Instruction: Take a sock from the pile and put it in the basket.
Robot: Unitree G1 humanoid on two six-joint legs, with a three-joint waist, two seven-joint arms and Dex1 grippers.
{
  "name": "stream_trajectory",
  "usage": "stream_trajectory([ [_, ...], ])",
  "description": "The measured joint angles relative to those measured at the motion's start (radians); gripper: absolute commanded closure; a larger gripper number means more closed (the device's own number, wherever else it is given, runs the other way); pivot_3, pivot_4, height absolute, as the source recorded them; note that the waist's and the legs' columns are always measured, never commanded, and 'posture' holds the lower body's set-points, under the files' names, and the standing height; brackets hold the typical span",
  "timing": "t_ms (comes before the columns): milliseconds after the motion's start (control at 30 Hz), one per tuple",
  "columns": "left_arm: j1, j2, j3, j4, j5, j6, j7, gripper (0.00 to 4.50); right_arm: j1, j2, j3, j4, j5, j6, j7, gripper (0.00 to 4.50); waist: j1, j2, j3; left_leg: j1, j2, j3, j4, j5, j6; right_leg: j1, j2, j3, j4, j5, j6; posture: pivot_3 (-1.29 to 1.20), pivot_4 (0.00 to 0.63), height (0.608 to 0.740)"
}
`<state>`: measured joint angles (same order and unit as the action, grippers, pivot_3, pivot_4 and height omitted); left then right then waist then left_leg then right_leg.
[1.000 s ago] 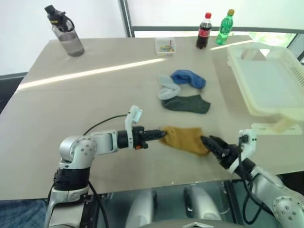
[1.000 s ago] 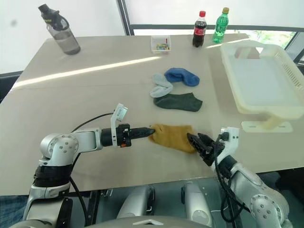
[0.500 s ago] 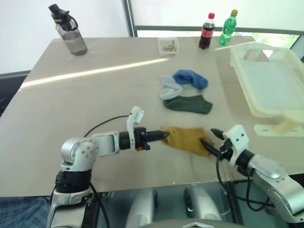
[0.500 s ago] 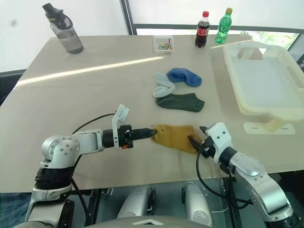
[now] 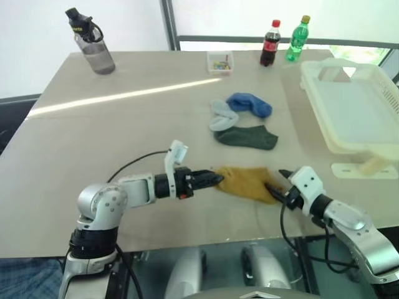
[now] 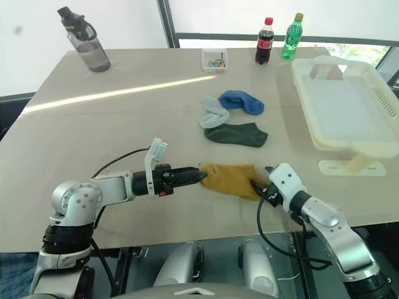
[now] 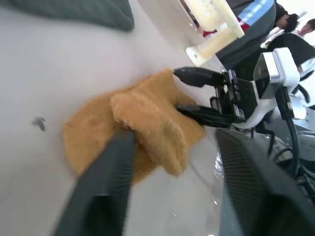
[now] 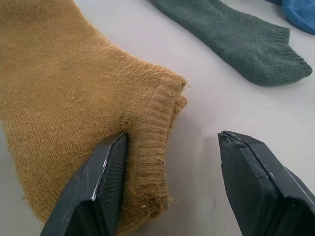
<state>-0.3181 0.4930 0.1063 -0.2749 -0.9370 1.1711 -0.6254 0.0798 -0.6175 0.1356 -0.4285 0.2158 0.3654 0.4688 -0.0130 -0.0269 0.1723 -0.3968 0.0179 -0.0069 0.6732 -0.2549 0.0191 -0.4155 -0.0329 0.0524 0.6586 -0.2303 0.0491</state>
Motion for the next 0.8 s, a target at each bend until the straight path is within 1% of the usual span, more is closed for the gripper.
stream_trajectory([
  [33, 0.000, 0.000, 0.000, 0.001, 0.012, -0.017, 0.002, 0.11, 0.000, 0.000, -0.002, 0.000, -0.001, 0.001, 0.005, 1.49, 0.000, 0.000, 0.000, 0.000, 0.000, 0.000, 0.000, 0.000, 0.000, 0.001, 0.000, 0.000, 0.000, 0.000, -0.001, 0.00, 0.150, 0.740],
  [200, 0.000, 0.002, 0.002, 0.029, 0.060, -0.059, 0.029, 0.11, -0.001, 0.008, -0.007, 0.001, -0.003, 0.005, 0.018, 1.49, 0.000, 0.000, 0.000, 0.000, 0.000, 0.000, 0.000, 0.000, 0.000, 0.001, 0.000, 0.000, 0.000, 0.001, 0.001, 0.00, 0.150, 0.740],
  [333, 0.013, 0.037, -0.015, 0.063, 0.133, -0.068, 0.053, 0.11, -0.005, 0.016, -0.011, 0.001, -0.007, 0.016, 0.028, 1.49, -0.001, 0.000, 0.000, 0.000, 0.000, 0.000, 0.000, 0.000, 0.000, 0.000, 0.000, 0.000, 0.000, 0.001, 0.001, 0.00, 0.150, 0.740],
  [533, 0.010, 0.022, -0.005, 0.063, 0.126, -0.044, 0.062, 0.11, -0.008, 0.029, -0.015, 0.001, -0.014, 0.025, 0.033, 1.49, -0.001, 0.000, 0.000, 0.001, 0.000, 0.000, 0.000, 0.000, 0.000, 0.001, 0.000, 0.000, 0.000, 0.001, 0.001, 0.00, 0.150, 0.740],
  [700, 0.001, -0.029, -0.002, 0.064, 0.107, 0.005, 0.068, 0.11, -0.014, 0.043, -0.015, 0.001, -0.025, 0.031, 0.033, 1.49, 0.000, 0.000, -0.001, 0.001, 0.000, 0.000, 0.000, 0.000, 0.000, 0.001, 0.000, 0.000, 0.000, 0.001, 0.001, 0.00, 0.150, 0.740],
  [800, -0.023, -0.046, -0.021, 0.071, 0.086, 0.056, 0.063, 0.11, -0.022, 0.049, -0.014, 0.001, -0.033, 0.040, 0.038, 1.49, 0.000, 0.000, -0.001, 0.001, 0.000, 0.000, 0.000, 0.000, 0.000, 0.001, 0.000, 0.000, 0.000, 0.001, 0.001, 0.00, 0.150, 0.740],
])
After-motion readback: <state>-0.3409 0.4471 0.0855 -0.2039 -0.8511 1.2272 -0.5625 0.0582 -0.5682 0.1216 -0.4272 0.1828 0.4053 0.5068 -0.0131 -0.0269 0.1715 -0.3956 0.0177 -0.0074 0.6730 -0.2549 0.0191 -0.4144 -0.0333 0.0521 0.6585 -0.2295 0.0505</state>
